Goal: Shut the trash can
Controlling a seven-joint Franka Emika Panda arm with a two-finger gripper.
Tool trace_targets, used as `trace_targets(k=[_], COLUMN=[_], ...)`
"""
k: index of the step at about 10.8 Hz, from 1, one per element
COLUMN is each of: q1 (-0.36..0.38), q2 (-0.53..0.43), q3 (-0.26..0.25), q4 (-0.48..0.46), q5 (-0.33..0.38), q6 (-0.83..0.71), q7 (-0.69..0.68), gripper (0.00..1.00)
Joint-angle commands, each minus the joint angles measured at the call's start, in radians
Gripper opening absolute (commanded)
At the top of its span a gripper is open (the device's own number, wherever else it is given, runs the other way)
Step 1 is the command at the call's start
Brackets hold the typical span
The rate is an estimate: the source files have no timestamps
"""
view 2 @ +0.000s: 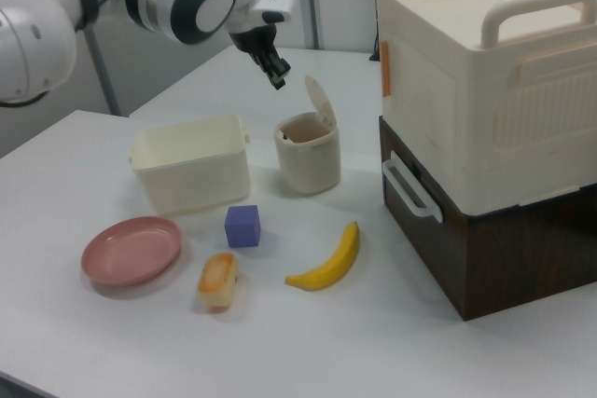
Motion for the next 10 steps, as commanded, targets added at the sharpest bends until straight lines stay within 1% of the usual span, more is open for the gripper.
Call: trace_targets(k=[1, 3, 5, 7, 10], q1=[0.043, 0.046, 0.046, 0.049, 0.049], q2=[0.116, 0.178, 0.239, 0.282, 0.345], q3=[-0.008, -0.009, -0.009, -0.011, -0.015], q4=[0.037, 0.075, 0.144, 0.178, 0.226], q5=[-0.059, -0.062, -0.062, -0.062, -0.063], q6=[0.239, 0.376, 0.451, 0.547, 0.611], q7=[0.070, 0.124, 0.167, 0.187, 0.181], gripper=[0.00, 0.00, 0.00, 0.00, 0.00])
